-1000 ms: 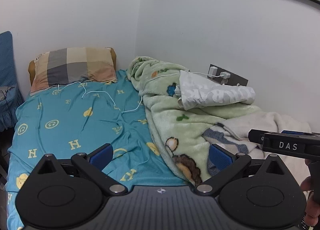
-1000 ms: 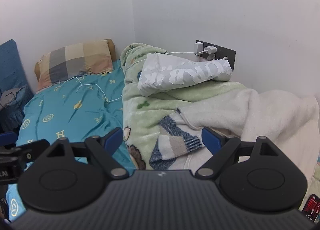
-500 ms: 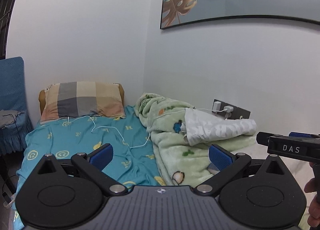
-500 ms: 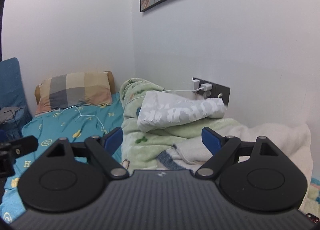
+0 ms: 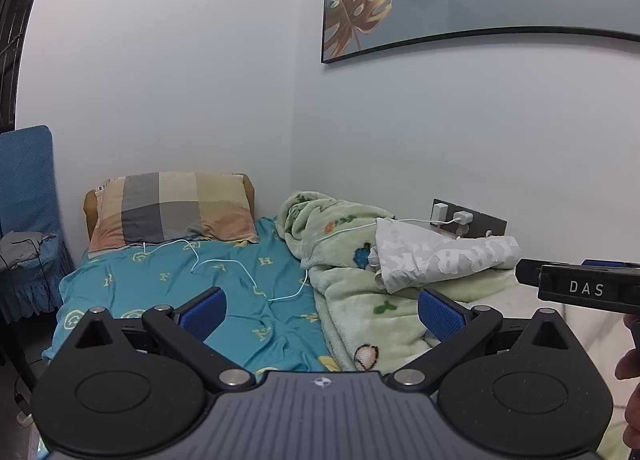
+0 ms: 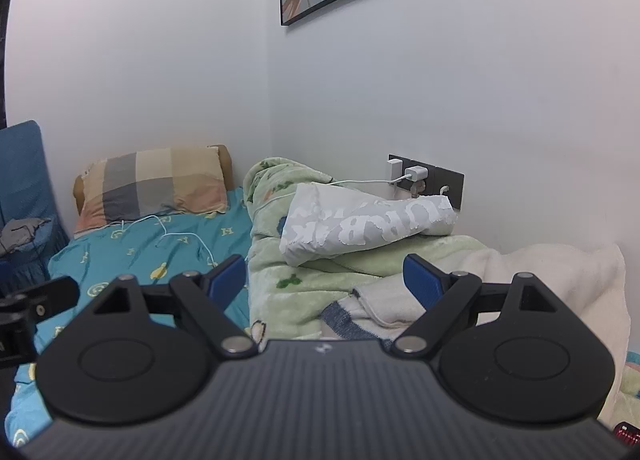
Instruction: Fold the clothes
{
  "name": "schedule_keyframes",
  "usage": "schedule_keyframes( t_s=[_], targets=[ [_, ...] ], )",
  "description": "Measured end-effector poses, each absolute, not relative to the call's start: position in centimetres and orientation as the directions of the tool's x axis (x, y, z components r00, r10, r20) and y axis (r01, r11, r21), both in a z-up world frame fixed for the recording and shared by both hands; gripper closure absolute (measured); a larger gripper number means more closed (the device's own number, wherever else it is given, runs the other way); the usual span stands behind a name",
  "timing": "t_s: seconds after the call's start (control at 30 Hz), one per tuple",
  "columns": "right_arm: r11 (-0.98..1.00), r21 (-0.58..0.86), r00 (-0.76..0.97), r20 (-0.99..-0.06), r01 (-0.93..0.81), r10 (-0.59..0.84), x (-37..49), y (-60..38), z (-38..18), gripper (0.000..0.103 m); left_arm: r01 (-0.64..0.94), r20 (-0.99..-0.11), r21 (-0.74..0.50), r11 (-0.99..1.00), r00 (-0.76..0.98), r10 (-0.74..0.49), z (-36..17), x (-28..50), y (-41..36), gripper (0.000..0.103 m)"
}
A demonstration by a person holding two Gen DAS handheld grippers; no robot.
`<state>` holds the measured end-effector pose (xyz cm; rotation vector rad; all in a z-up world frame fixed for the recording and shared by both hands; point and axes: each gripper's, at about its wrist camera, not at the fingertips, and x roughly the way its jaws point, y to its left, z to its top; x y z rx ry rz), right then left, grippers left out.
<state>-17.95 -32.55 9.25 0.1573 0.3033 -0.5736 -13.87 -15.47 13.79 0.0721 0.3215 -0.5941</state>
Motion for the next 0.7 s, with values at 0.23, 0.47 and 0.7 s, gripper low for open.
schedule_keyframes(
  t_s=[0.23,0.47,0.7],
  targets=[
    [0.823,0.084,0.79,-0.348,0.562,-0.504,-17.4,-32.9,8.8,0.016,0.536,-0.333,-0.036,0.844,0.79,-0.515,13.5,-13.0,-14.6,0.0],
    [0.822,0.073,0.786,-0.349,0.565,-0.51,-17.2,-32.7,8.6,0.016,0.54,-0.323,-0.047,0.841,0.788,-0.524,13.6,-13.0,-14.2,0.0],
    [0.82,0.055,0.784,-0.334,0.57,-0.523,-17.6,-32.3,8.9,0.016,0.547,-0.315,-0.053,0.835,0.785,-0.534,13.6,-13.4,-14.0,0.0]
  ],
)
